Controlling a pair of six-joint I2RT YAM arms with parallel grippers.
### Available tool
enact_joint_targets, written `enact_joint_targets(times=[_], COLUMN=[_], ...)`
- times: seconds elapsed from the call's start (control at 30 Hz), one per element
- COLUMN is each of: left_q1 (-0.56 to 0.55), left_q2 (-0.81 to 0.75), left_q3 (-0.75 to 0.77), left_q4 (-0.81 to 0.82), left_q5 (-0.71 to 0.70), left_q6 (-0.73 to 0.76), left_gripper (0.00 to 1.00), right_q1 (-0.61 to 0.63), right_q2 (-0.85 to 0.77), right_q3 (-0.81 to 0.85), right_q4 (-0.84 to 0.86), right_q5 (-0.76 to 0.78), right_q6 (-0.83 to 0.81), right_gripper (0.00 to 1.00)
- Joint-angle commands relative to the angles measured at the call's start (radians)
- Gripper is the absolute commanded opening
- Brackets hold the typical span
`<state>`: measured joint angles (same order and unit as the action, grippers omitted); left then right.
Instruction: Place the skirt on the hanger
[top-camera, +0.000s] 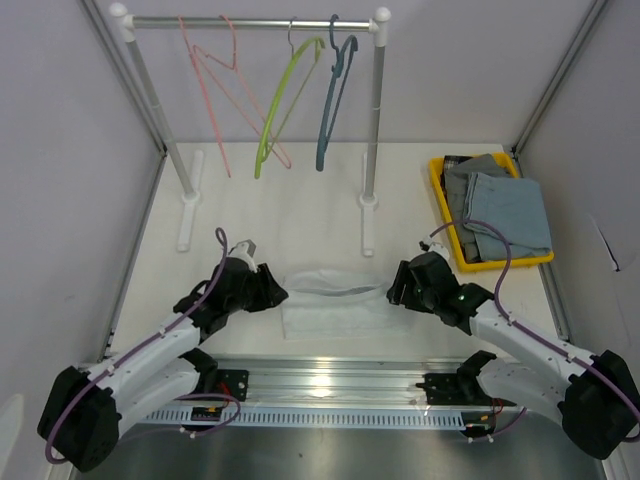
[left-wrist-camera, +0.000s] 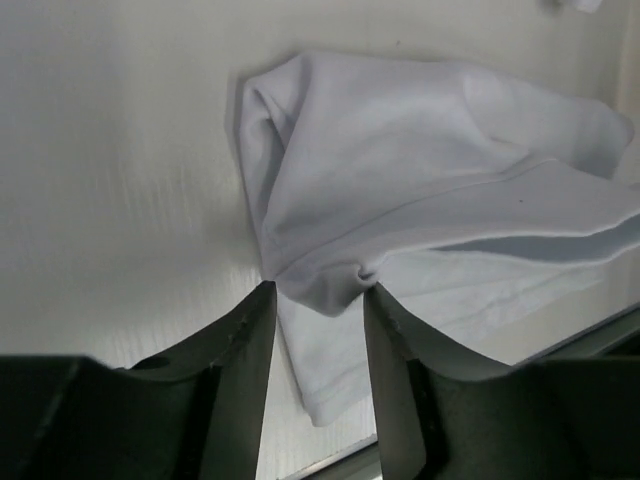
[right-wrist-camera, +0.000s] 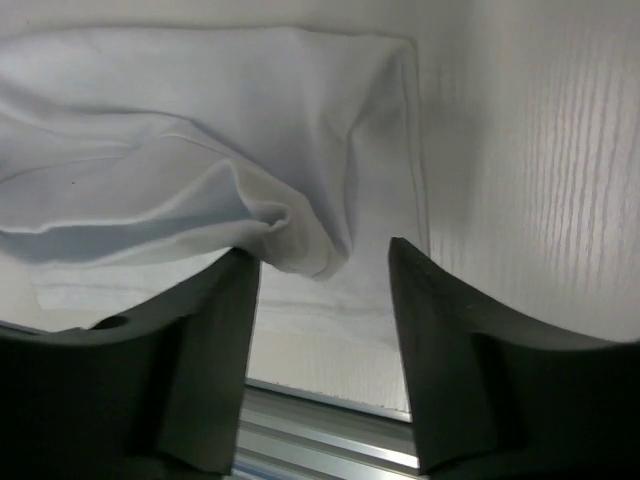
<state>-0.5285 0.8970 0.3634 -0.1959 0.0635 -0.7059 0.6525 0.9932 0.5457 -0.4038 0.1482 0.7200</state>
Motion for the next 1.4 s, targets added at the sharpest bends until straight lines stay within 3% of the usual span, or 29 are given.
enact_joint_targets(times=[0.0,0.03,0.13,0.3,0.47,0.7,0.83,1.03,1.13,1.37], left_q1=[-0.004,-0.004,-0.004,-0.004,-0.004,-0.004,-0.004,-0.004,0.007,0.116], left_q2=[-0.113,-0.133,-0.174,-0.185,-0.225,-0.173,-0.087,0.148,0.317,0.707], left_q3=[0.046,0.064,0.16,0.316,0.411,0.725,0.974,1.339,1.517,1.931], left_q4=[-0.032,-0.046,-0.117,-0.198,-0.234,-0.24,-0.281,-0.392,-0.421,-0.56], left_q5=[0.016,0.013,-0.008,-0.005,0.097,0.154,-0.003,-0.49,-0.612,-0.682], left_q6=[0.006,0.019,0.054,0.088,0.141,0.209,0.264,0.338,0.416,0.448], left_gripper=[0.55,0.55,0.57,0.56,0.53,0.5,0.46,0.5,0.55,0.53], right_q1=[0.019,0.019,0.019,0.018,0.021,-0.019,-0.045,-0.074,-0.08,-0.103], right_q2=[-0.05,-0.057,-0.083,-0.097,-0.107,-0.067,-0.061,-0.048,-0.041,-0.022], right_q3=[0.013,0.017,0.049,0.129,0.206,0.28,0.303,0.316,0.316,0.323], right_q4=[0.011,-0.001,-0.019,-0.049,-0.09,-0.096,-0.093,-0.086,-0.081,-0.066], right_q5=[0.062,0.06,0.059,0.059,0.057,0.042,0.021,-0.018,-0.03,-0.067], right_q6=[0.062,0.058,0.049,0.03,0.001,-0.04,-0.059,-0.082,-0.086,-0.105], right_gripper=[0.66,0.74,0.8,0.81,0.85,0.86,0.86,0.86,0.86,0.86])
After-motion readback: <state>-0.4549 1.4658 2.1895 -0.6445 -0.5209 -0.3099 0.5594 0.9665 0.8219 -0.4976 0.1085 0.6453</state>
